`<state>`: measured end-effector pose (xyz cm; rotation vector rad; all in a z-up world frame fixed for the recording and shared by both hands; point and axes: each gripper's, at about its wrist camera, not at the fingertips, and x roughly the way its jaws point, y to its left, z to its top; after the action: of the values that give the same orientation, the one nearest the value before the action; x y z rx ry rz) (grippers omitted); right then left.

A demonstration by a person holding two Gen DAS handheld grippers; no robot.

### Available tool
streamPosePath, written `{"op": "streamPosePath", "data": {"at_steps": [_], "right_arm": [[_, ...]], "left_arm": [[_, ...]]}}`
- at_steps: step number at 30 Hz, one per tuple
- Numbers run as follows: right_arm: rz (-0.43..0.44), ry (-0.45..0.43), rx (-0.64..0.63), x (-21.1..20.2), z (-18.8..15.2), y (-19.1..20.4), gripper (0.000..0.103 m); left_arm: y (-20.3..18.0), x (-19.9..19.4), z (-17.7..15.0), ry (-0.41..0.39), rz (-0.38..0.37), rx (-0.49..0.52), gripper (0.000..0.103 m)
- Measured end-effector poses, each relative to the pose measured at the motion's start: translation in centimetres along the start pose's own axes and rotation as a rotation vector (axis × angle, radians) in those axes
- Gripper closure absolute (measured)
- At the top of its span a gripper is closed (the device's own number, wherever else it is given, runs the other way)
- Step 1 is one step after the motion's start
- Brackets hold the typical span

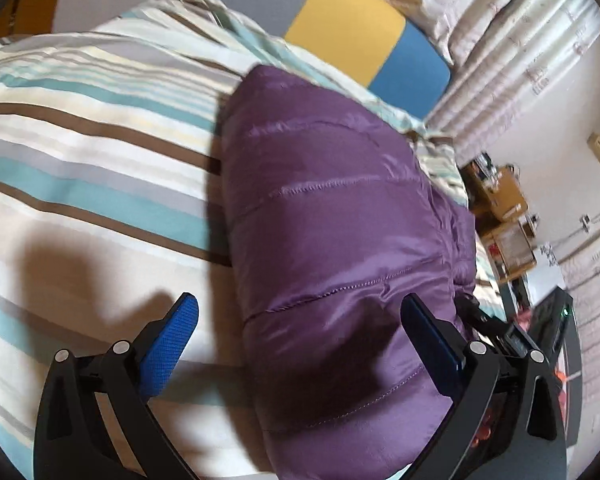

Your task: Fold large clothes

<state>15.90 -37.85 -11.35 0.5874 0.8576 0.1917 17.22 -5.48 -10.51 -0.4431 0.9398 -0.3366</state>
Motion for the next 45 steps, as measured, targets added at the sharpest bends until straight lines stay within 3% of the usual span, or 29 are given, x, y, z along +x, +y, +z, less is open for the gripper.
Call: {"op": "streamPosePath", "data": {"at_steps": [3, 8, 13, 20, 24, 31, 45], "right_arm": [[0.058, 0.056, 0.013, 1.4, 0.4, -0.3, 0.024], [0.162, 0.113, 0.046, 3.2, 1.1, -1.5, 0.026], [0.196, 0.127, 0.053, 3.8, 1.6, -1.5, 0.038], [0.267, 0.096, 0.098, 2.6, 1.0, -2.6, 0.057], [0.260, 0.057, 0.056, 1.1, 0.3, -1.6, 0.060], [0.303, 0.015, 0.065, 0.0, -1.4, -0.3, 0.060], [0.402, -0.110, -0.039, -3.0, -1.6, 5.8, 0.060]], "left_arm": [[-0.8, 1.4, -0.3, 0.054, -0.004, 0.046, 0.003], [-1.0, 3.2, -0.8, 0.103, -0.042, 0.040, 0.003], [-2.1, 4.1, -1.2, 0.102, -0.030, 0.068, 0.003], [-3.9, 3.2, -1.1, 0.070, -0.001, 0.173, 0.026], [-6.4, 1.9, -1.4, 0.004, 0.048, 0.303, 0.034], [-8.7, -0.5, -1.7, -0.109, 0.065, 0.437, 0.037], [-6.4, -7.7, -1.7, -0.358, 0.080, 0.496, 0.038]]}}
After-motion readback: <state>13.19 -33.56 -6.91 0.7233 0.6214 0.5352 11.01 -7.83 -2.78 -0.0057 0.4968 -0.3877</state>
